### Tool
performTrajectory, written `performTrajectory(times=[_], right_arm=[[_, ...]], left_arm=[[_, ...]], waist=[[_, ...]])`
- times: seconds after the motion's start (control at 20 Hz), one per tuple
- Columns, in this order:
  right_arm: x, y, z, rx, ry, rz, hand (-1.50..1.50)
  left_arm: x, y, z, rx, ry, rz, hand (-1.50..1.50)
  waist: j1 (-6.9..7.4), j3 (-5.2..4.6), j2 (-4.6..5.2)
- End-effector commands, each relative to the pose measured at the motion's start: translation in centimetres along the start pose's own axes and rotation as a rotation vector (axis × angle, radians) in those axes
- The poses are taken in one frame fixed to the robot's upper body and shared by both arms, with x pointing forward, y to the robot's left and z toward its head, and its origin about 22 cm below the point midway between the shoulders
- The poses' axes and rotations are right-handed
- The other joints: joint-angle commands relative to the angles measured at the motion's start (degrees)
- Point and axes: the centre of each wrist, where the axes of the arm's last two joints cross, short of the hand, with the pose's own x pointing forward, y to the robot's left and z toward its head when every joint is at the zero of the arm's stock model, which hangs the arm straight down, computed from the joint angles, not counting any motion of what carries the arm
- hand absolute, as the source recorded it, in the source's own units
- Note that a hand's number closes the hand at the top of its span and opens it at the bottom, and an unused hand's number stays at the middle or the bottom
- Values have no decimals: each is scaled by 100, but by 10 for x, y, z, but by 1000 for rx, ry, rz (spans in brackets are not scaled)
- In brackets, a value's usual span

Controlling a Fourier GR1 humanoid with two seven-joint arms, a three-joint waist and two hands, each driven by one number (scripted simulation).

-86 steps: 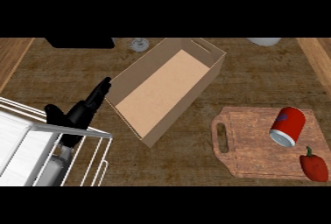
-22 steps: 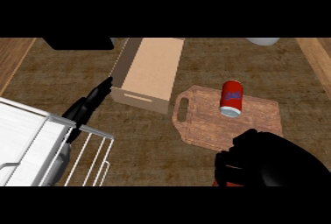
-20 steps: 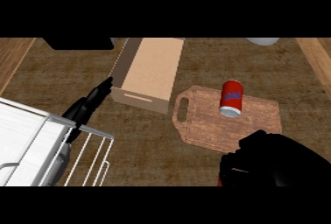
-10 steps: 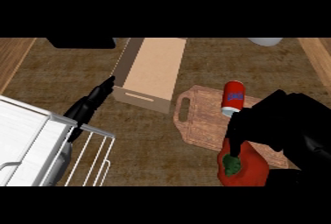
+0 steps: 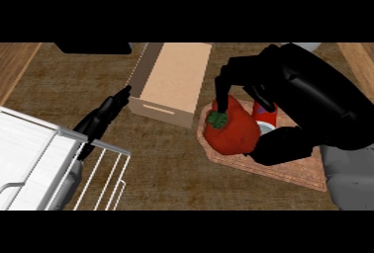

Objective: Pick the bell pepper from the cutting board and place it in the cardboard box

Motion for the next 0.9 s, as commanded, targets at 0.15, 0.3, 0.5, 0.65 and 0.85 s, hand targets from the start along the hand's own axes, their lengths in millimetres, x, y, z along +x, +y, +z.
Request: performTrajectory(times=[0.15, 0.3, 0.5, 0.65, 0.85], right_arm=[[-16, 28, -52, -16, 48, -6, 150], [-8, 40, -61, -16, 56, 51, 150], [-22, 29, -93, -22, 64, 109, 150], [-32, 77, -93, 33, 74, 124, 150], [-54, 106, -97, 58, 99, 171, 150]], left_arm=[[20, -25, -12, 49, -79, 67, 0], [6, -22, -6, 64, -75, 53, 0], [7, -29, -6, 35, -74, 68, 0], [19, -20, 7, 48, -70, 71, 0], [15, -36, -6, 47, -100, 68, 0]], waist=[[32, 33, -17], [-9, 32, -32], [27, 30, -19], [61, 35, -36], [35, 34, -16]])
